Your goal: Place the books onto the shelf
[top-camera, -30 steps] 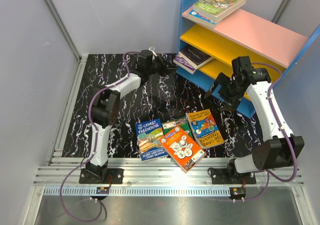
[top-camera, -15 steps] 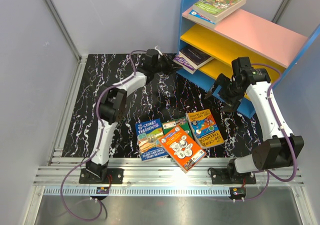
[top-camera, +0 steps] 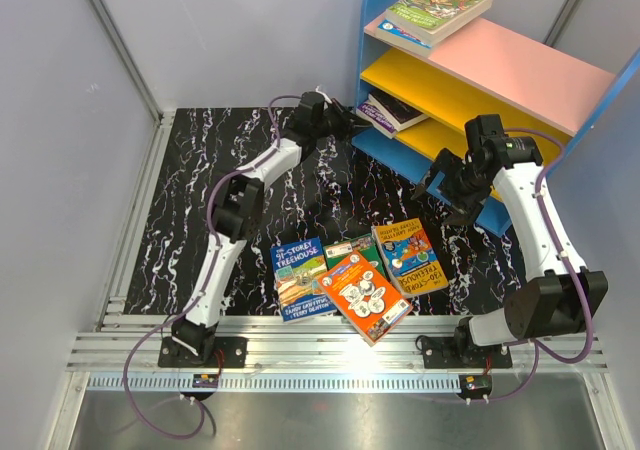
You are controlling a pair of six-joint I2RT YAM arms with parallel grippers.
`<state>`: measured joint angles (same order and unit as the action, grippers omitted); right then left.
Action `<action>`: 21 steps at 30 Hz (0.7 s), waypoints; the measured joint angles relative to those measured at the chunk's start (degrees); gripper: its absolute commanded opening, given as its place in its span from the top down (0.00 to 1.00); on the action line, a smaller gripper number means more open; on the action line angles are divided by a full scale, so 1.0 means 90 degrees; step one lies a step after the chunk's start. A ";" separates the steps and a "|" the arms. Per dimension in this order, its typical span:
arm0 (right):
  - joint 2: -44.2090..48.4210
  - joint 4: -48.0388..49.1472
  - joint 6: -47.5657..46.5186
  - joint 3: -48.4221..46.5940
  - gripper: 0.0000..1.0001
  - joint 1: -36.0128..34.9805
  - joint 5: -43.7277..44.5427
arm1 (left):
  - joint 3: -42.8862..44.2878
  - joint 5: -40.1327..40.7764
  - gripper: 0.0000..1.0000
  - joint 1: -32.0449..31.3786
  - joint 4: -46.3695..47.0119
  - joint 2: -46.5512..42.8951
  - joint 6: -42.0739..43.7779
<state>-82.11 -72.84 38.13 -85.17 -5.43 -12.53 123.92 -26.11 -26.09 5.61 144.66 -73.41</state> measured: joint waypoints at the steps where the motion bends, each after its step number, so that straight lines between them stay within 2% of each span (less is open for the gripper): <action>1: -0.0005 0.0000 0.0000 0.0000 0.01 0.0002 0.0000 | 0.0051 0.0000 1.00 0.0005 0.0005 0.0046 -0.0017; 5: -0.0015 0.0010 0.0000 0.0000 0.01 0.0017 0.0000 | -0.0267 0.0007 0.99 0.0078 0.0175 -0.0051 -0.0027; 8: -0.0012 0.0063 0.0000 0.0049 0.01 0.0019 -0.0017 | -0.1647 0.0012 0.93 0.0214 0.0413 -0.0682 0.0019; 11: 0.0024 0.0335 -0.0053 0.0340 0.00 0.0022 -0.0199 | -0.3028 -0.0005 0.69 0.0403 0.0464 -0.1443 0.0177; 12: 0.0058 0.0505 -0.0090 0.0542 0.00 0.0022 -0.0350 | -0.3376 0.0000 0.46 0.0466 0.0413 -0.1705 0.0255; 13: 0.0075 0.0624 -0.0121 0.0748 0.00 0.0022 -0.0561 | -0.3638 -0.0007 0.36 0.0505 0.0321 -0.1933 0.0391; 14: 0.0078 0.0758 -0.0160 0.0969 0.00 0.0024 -0.0782 | -0.3968 0.0010 0.02 0.0559 0.0243 -0.2254 0.0503; 18: -0.0163 0.1197 -0.0401 0.1858 0.00 -0.0107 -0.1659 | -0.5000 0.0165 0.01 0.0678 -0.0374 -0.3708 0.1010; 21: -0.0503 0.1532 -0.0493 0.2443 0.00 -0.0651 -0.1960 | -0.5758 0.0311 0.01 0.0617 -0.0801 -0.4935 0.1435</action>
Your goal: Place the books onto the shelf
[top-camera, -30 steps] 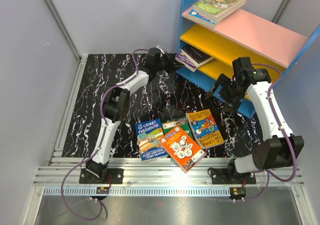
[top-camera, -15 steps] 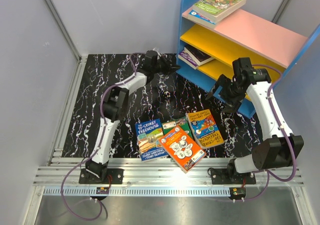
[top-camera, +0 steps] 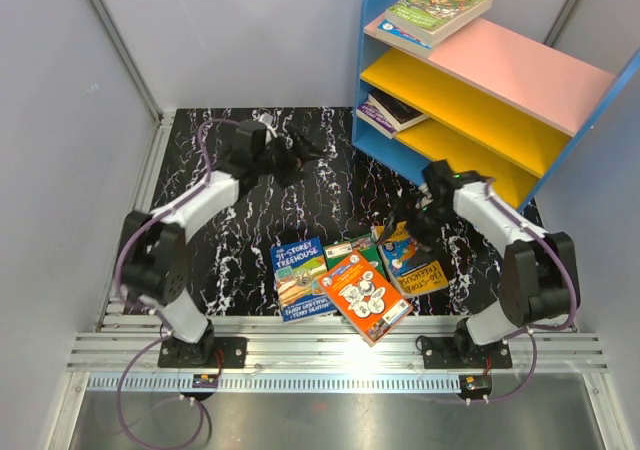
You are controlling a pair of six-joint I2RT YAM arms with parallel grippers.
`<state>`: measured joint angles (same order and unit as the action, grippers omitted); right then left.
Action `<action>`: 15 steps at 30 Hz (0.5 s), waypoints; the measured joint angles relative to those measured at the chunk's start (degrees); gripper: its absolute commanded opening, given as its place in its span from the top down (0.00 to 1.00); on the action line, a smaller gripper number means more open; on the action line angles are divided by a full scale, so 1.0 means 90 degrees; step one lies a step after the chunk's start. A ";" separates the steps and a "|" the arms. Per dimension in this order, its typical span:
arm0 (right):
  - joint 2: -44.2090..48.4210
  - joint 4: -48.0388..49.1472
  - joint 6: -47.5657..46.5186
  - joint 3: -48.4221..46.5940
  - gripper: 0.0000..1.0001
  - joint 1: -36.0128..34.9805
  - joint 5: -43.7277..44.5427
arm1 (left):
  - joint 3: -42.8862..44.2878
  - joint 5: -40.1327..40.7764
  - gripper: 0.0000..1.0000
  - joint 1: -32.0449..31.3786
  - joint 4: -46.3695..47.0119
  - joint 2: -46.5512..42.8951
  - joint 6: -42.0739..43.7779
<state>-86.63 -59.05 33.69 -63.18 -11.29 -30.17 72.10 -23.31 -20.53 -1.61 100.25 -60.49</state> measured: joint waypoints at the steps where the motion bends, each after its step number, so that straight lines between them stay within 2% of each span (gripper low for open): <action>1: -0.0087 0.0112 0.0002 0.0182 0.01 -0.0257 -0.0083 | -0.0260 0.0036 0.01 -0.0027 -0.0163 -0.0403 0.0136; 5: -0.0172 0.0792 0.0253 0.0901 0.01 -0.1056 -0.0313 | -0.1297 0.0153 0.01 -0.0192 -0.0872 -0.1671 0.0595; 8: -0.0165 0.1243 0.0474 0.1440 0.00 -0.1115 -0.0461 | -0.2132 0.0194 0.01 -0.0491 -0.1299 -0.2363 0.0801; 11: -0.0041 0.1540 0.0571 0.1780 0.00 -0.1066 -0.0495 | -0.2987 0.0134 0.01 -0.0991 -0.1542 -0.2645 0.0882; 15: 0.0015 0.2006 0.0629 0.2314 0.00 -0.1078 -0.0495 | -0.3781 0.0080 0.01 -0.1858 -0.1460 -0.2526 0.0750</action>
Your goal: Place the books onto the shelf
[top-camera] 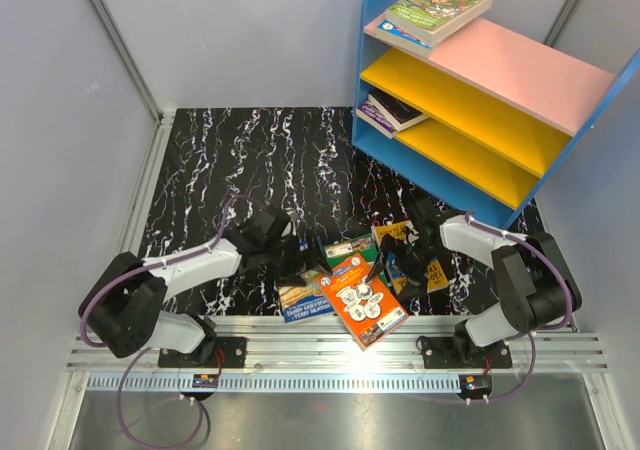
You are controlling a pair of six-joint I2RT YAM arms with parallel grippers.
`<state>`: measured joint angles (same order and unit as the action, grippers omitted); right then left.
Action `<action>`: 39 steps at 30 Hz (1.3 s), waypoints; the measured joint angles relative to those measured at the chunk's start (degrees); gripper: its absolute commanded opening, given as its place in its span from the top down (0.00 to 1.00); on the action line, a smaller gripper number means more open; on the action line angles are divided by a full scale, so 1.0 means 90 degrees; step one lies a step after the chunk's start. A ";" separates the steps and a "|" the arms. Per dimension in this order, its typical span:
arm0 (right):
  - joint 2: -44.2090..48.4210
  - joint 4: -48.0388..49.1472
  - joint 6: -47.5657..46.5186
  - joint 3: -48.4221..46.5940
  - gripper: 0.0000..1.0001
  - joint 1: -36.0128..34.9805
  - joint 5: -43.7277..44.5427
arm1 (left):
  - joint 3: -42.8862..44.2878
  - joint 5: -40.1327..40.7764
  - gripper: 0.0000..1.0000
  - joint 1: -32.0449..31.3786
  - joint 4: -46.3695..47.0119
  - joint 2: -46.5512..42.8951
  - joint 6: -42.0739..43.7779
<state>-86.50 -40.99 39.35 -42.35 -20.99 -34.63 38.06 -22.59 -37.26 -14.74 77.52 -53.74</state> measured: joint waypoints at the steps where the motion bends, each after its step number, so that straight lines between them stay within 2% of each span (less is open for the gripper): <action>1: 0.0017 0.0083 0.0027 0.0121 0.00 0.0000 -0.0015 | -0.0134 -0.0131 0.01 -0.0192 0.0100 0.0061 -0.0146; 6: 0.0420 0.0452 0.0192 0.0627 0.00 -0.0027 -0.0172 | -0.0136 -0.0260 0.01 -0.0976 0.0986 0.0435 -0.0568; 10: 0.0772 0.0840 0.0486 0.1086 0.02 -0.0338 -0.0233 | -0.0002 -0.0498 0.01 -0.1222 0.1676 0.0952 -0.0896; 13: 0.0993 0.0984 0.0697 0.1331 0.15 -0.0680 -0.0160 | 0.0095 -0.0673 0.01 -0.1248 0.2076 0.1287 -0.1107; 14: 0.1083 0.0979 0.0741 0.1389 0.23 -0.0738 -0.0151 | 0.0095 -0.0682 0.01 -0.1243 0.2144 0.1333 -0.1161; 15: 0.1207 0.0959 0.0777 0.1457 0.40 -0.0794 -0.0134 | 0.0095 -0.0685 0.01 -0.1241 0.2188 0.1362 -0.1209; 17: 0.1496 0.0651 0.0833 0.1520 0.53 -0.0862 -0.0182 | 0.0090 -0.0644 0.01 -0.1243 0.2237 0.1375 -0.1234; 18: 0.1668 0.0517 0.0872 0.1523 0.64 -0.0894 -0.0209 | 0.0087 -0.0597 0.01 -0.1243 0.2249 0.1375 -0.1236; 20: 0.2144 0.0257 0.0935 0.1477 0.74 -0.0959 -0.0180 | 0.0087 -0.0515 0.01 -0.1270 0.2246 0.1355 -0.1231; 22: 0.2603 -0.0010 0.0998 0.1345 0.91 -0.0967 -0.0104 | 0.0087 -0.0418 0.01 -0.1309 0.2200 0.1307 -0.1222; 24: 0.2946 -0.0223 0.1088 0.1171 1.00 -0.0971 -0.0041 | 0.0087 -0.0311 0.01 -0.1345 0.2067 0.1222 -0.1188; 31: 0.3436 -0.0474 0.1564 0.0571 1.00 -0.0971 0.0296 | 0.0236 0.0369 0.01 -0.1275 0.0602 0.0350 -0.0680; 39: 0.2516 -0.0656 0.1923 -0.1321 1.00 -0.0952 0.1314 | 0.0206 0.0384 0.01 0.0301 0.0036 -0.1654 -0.0636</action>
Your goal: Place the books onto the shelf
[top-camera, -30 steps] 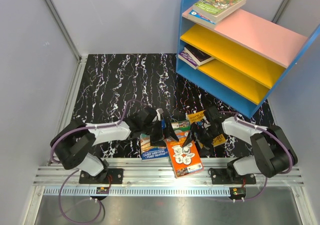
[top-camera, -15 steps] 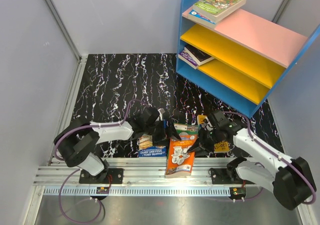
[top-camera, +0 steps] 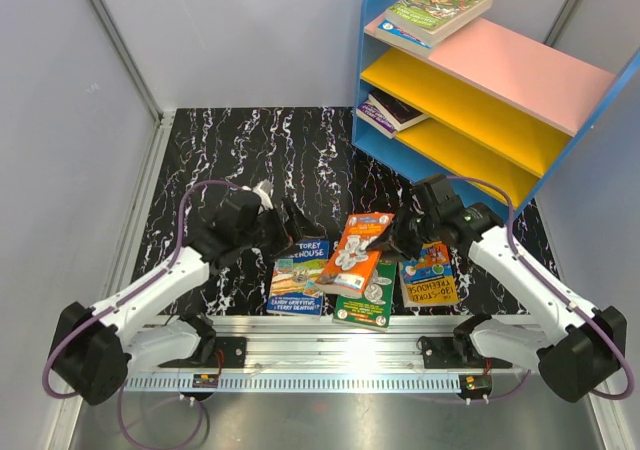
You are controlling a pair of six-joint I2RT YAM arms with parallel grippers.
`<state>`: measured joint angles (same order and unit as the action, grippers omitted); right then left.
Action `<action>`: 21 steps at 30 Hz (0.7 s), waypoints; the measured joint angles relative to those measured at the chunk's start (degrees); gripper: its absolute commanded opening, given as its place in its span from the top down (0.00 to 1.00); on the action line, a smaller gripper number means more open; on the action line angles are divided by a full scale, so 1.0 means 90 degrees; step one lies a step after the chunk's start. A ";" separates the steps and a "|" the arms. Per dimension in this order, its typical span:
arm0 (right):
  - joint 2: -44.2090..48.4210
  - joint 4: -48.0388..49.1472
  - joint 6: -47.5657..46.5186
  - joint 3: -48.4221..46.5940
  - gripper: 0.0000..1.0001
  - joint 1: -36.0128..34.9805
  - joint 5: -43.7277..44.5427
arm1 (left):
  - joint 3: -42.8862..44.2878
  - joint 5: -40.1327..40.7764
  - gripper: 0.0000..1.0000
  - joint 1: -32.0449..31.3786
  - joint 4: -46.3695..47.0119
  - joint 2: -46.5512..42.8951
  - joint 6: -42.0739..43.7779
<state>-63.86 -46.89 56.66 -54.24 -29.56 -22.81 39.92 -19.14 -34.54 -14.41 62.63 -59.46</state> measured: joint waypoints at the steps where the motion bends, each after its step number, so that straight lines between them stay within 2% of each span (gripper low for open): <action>1: -0.0090 0.0078 0.0080 -0.0143 1.00 0.0005 0.0109 | 0.0012 -0.0017 0.01 0.0041 -0.0019 -0.0134 -0.0029; 7: -0.0551 0.0610 0.0886 -0.0134 1.00 0.0041 0.0398 | 0.0129 -0.0233 0.01 0.0024 -0.0114 -0.0112 -0.0534; 11: -0.0733 0.0877 0.1472 -0.0046 1.00 0.0044 0.0556 | 0.0559 -0.0228 0.01 -0.0010 -0.0447 -0.0049 -0.0750; 16: -0.0542 0.1498 0.2351 0.0163 1.00 0.0049 0.0828 | 0.0806 -0.0228 0.01 -0.0109 -0.0374 0.0027 -0.1005; 21: -0.0085 0.1569 0.2739 0.0165 1.00 0.0053 0.1224 | 0.0726 -0.0243 0.01 -0.0267 -0.0299 0.0189 -0.1241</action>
<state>-64.62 -32.77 81.32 -52.75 -29.08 -11.79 46.46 -21.32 -36.95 -17.10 64.34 -70.63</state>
